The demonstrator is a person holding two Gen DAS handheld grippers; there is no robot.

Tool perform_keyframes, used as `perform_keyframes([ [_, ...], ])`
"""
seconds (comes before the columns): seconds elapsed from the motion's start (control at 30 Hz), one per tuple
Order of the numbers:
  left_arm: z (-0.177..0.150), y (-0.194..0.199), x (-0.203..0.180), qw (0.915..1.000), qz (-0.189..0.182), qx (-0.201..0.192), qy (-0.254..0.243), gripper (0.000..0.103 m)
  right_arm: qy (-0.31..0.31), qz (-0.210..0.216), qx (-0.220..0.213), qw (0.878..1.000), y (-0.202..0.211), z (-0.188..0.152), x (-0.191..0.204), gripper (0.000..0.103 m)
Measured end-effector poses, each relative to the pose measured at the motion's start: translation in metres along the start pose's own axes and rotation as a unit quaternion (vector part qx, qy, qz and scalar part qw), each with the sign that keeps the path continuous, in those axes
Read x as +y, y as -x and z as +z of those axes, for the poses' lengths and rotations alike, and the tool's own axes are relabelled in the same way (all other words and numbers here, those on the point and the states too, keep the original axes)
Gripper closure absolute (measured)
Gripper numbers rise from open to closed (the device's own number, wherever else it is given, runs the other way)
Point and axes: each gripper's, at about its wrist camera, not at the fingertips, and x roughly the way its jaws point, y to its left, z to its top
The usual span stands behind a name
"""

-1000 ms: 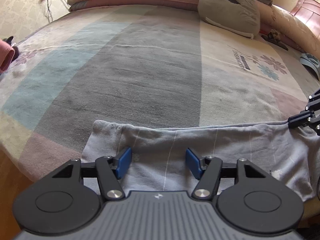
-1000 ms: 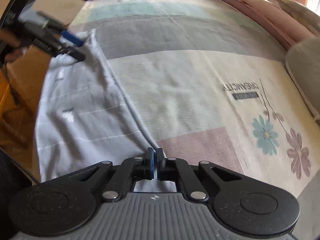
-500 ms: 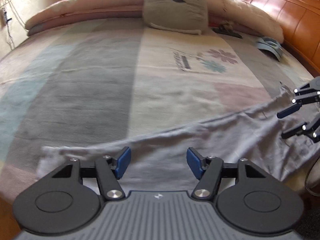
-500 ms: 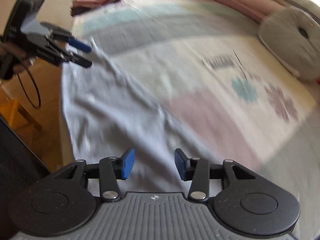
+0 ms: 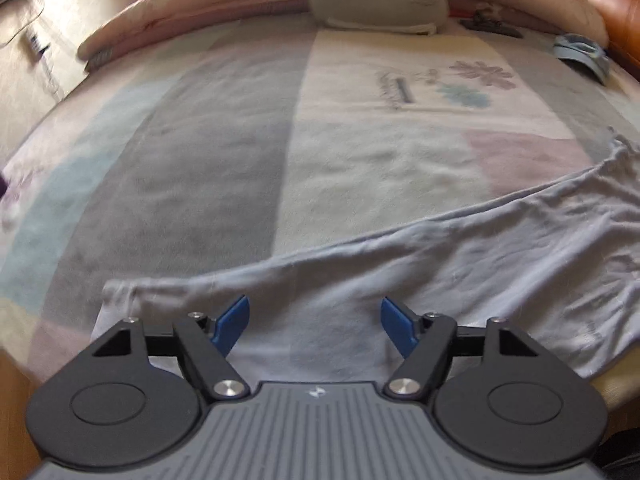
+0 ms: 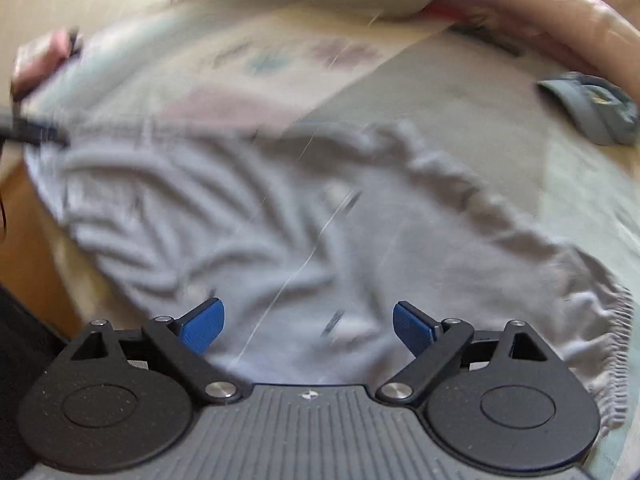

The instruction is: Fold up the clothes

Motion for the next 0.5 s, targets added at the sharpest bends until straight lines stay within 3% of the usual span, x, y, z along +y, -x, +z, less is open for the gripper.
perform_keyframes([
  [0.07,0.012,0.006,-0.019,0.9994,-0.032,-0.011,-0.010,0.031,-0.005,-0.017,-0.025,1.000,0.001,-0.003,-0.009,0.005],
  [0.2,0.034,0.008,-0.069,0.9924,-0.113,-0.027,-0.041,0.030,-0.005,-0.033,0.012,0.999,-0.020,-0.023,-0.030,0.002],
  [0.27,0.041,0.004,-0.091,0.9880,-0.142,-0.026,-0.053,0.030,0.004,-0.033,-0.004,0.999,-0.008,-0.043,-0.041,0.000],
  [0.43,0.059,-0.016,-0.143,0.9749,-0.202,-0.017,-0.091,0.030,-0.025,-0.065,-0.001,0.998,0.017,-0.068,-0.064,0.000],
  [0.5,0.067,-0.028,-0.167,0.9660,-0.236,-0.010,-0.104,0.030,-0.032,-0.069,-0.007,0.997,0.017,-0.071,-0.065,0.000],
])
